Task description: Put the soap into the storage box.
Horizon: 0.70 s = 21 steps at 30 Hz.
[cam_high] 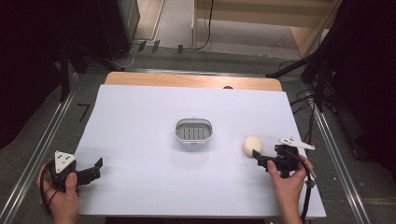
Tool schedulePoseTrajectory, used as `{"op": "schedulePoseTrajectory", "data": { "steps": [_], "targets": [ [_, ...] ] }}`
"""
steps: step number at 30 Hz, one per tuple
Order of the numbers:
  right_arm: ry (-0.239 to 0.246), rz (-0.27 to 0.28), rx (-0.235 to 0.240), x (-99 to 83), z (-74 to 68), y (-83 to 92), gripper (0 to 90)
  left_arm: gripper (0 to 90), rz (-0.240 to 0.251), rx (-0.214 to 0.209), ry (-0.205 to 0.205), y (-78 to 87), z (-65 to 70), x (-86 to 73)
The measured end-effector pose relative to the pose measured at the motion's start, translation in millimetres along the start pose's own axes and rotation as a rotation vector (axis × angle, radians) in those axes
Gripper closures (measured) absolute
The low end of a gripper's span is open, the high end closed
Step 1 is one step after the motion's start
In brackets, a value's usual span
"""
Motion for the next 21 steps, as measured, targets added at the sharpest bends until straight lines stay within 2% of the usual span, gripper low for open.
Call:
{"op": "schedulePoseTrajectory", "data": {
  "steps": [10,14,21],
  "targets": [
    [-0.003,-0.019,-0.042,-1.5,0.0,-9.7,6.3,0.3,-0.002,0.000,0.002,-0.2,-0.1,-0.1],
    [-0.019,-0.018,-0.034,-0.8,-1.1,-13.0,7.7,0.3,-0.004,-0.001,0.003,-0.5,0.0,-0.2],
    [-0.013,-0.024,-0.037,-0.9,-7.8,-18.3,9.0,0.3,-0.004,-0.004,0.001,-0.5,0.2,-0.2]
  ]
}}
Point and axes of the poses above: each handheld gripper's, and its own axes: y roughly backward along the jaws, x roughly out of its top, z roughly to its right, the point moved 10 cm from there along -y, roughly forward along the jaws, and after that the axes turned 9 degrees about -y, right-handed, at the moved point
